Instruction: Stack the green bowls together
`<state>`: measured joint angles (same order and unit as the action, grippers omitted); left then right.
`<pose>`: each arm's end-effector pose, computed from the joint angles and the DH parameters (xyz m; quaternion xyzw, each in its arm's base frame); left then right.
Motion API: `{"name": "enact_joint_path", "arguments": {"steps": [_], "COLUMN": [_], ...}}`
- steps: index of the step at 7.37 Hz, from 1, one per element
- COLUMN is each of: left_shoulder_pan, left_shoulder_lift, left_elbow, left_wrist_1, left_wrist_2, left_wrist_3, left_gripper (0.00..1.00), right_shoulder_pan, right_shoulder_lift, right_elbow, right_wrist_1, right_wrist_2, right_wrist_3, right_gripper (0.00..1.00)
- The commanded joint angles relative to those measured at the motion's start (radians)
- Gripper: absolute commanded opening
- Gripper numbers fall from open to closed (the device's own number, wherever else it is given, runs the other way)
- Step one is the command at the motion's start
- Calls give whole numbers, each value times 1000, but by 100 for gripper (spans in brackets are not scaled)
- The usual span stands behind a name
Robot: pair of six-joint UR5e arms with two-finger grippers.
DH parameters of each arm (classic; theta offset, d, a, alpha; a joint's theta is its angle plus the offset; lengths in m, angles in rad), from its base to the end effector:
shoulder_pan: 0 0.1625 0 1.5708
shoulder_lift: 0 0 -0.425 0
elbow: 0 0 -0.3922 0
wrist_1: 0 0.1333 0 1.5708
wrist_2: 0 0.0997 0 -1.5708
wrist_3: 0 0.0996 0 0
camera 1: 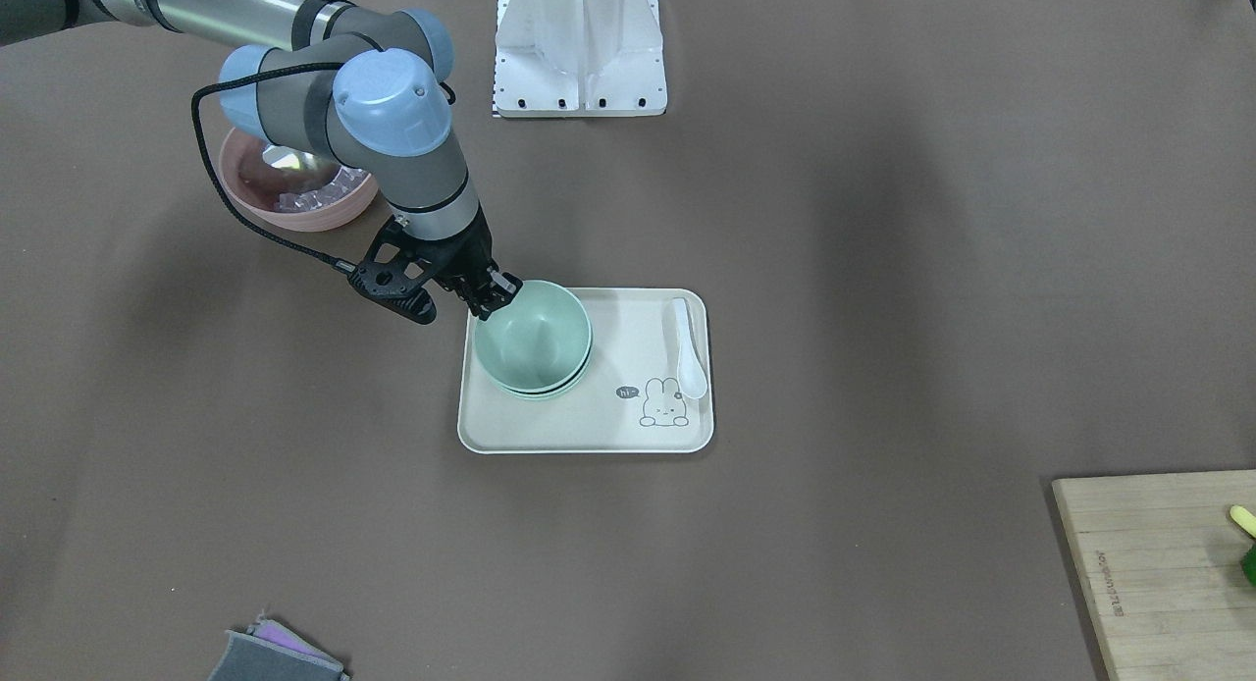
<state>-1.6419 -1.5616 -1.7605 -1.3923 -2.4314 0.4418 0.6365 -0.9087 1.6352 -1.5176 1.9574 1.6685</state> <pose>-0.0919 -0.4764 0.5818 0.1067 0.4033 0.1679 0.8932 -0.4981 -0.4872 0.2327 -0.0720 -0.4068 0.2577 0.8735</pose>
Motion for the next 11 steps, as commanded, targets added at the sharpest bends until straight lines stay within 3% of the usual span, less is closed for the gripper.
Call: {"name": "enact_joint_path", "arguments": {"steps": [1,6,7,8,9,11], "left_shoulder_pan": [-1,1,1,1,1,1], "left_shoulder_lift": [0,0,-2,-2,-2,-2], "left_elbow": [1,0,0,0,-2,-4], "left_wrist_1": [1,1,3,1,3,3], "left_wrist_2": [0,0,0,0,0,0], "left_wrist_3": [0,0,0,0,0,0], "left_gripper": [98,98,98,98,98,98], "right_shoulder_pan": [-8,-9,-9,-9,-9,-9], "right_shoulder_lift": [1,2,4,1,1,-1], "right_elbow": [0,-2,-2,-2,1,2], "right_wrist_1": [1,2,4,2,1,1], "right_wrist_2": [-2,-35,-38,-43,-96,-100], "right_wrist_3": [-6,-9,-10,-44,-118,-128], "right_gripper": [0,0,5,71,100,100]}}
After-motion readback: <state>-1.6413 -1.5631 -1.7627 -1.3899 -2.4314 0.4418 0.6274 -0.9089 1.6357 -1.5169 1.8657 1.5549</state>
